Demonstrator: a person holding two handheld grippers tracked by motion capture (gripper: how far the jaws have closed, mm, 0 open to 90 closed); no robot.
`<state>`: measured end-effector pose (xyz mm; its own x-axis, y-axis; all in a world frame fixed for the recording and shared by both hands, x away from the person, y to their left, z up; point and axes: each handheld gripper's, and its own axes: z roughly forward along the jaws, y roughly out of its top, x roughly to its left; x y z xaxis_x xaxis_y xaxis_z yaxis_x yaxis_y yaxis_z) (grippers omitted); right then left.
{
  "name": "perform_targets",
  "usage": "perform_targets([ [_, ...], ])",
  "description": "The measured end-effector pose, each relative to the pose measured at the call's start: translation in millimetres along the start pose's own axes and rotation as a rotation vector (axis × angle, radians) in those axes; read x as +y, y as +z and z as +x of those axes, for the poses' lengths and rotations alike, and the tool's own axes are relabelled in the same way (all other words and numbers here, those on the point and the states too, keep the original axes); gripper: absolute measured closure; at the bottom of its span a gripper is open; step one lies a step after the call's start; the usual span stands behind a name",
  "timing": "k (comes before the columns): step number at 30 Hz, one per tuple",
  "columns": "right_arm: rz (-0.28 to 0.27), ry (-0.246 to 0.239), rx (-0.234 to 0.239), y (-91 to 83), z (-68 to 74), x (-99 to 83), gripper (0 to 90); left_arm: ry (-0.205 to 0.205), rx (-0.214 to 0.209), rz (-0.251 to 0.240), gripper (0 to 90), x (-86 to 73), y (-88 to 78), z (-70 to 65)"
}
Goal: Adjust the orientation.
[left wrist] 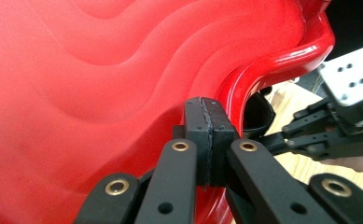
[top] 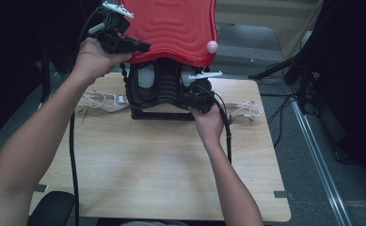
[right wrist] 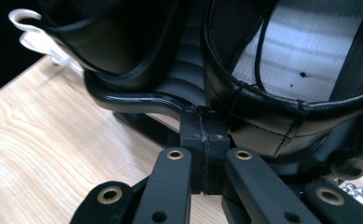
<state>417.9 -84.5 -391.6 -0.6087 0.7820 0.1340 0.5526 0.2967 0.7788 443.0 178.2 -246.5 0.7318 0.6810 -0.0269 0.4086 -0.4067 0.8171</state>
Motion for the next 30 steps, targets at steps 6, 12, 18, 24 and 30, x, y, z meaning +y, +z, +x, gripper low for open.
perform_targets([
  [6,-0.014,0.033,0.029,1.6,-2.7,-7.0,90.0,0.002,0.004,-0.001,90.0,-0.3,-0.2,-0.4],
  [12,-0.02,0.04,0.072,-12.1,-0.9,-12.7,86.8,-0.024,0.006,0.019,90.0,2.4,-0.3,-1.3],
  [18,-0.039,0.045,0.142,-22.4,-0.2,-23.8,78.2,-0.057,-0.047,-0.017,81.4,4.7,-16.3,-4.3],
  [24,-0.061,0.035,0.199,-27.4,-0.2,-42.0,69.5,-0.047,-0.067,-0.024,71.0,-7.1,-31.4,-22.3],
  [30,-0.033,0.03,0.2,-29.1,5.3,-61.6,69.2,-0.049,-0.097,-0.019,63.1,-26.1,-34.8,-34.4],
])
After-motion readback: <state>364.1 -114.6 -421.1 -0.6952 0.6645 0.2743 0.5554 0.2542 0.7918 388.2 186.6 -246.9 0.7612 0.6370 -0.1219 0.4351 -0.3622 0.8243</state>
